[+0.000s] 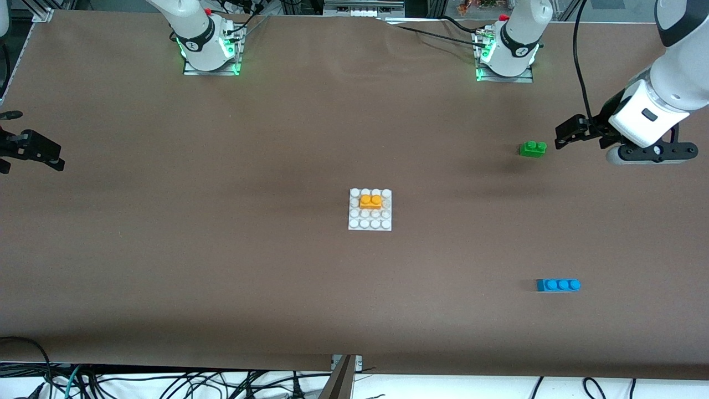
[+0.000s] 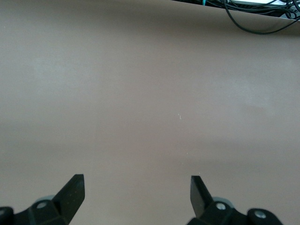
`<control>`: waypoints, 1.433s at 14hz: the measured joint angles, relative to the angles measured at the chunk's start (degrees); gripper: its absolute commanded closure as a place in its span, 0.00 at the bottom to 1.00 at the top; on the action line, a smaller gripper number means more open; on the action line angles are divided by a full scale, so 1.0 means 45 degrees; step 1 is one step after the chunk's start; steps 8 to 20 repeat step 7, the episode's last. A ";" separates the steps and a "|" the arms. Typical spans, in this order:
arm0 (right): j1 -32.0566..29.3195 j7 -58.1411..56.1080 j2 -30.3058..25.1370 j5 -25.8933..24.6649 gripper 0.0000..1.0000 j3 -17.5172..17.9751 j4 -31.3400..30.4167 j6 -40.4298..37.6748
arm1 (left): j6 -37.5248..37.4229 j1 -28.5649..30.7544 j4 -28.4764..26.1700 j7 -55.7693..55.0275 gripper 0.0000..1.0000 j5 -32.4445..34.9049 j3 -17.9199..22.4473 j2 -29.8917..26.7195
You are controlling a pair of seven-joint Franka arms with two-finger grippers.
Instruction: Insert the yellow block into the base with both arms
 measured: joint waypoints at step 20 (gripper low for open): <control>-0.0002 0.0012 0.0000 0.0000 0.00 0.0000 0.0000 0.0000 | 0.0041 0.0152 -0.0024 0.0064 0.00 0.0000 -0.0234 0.0001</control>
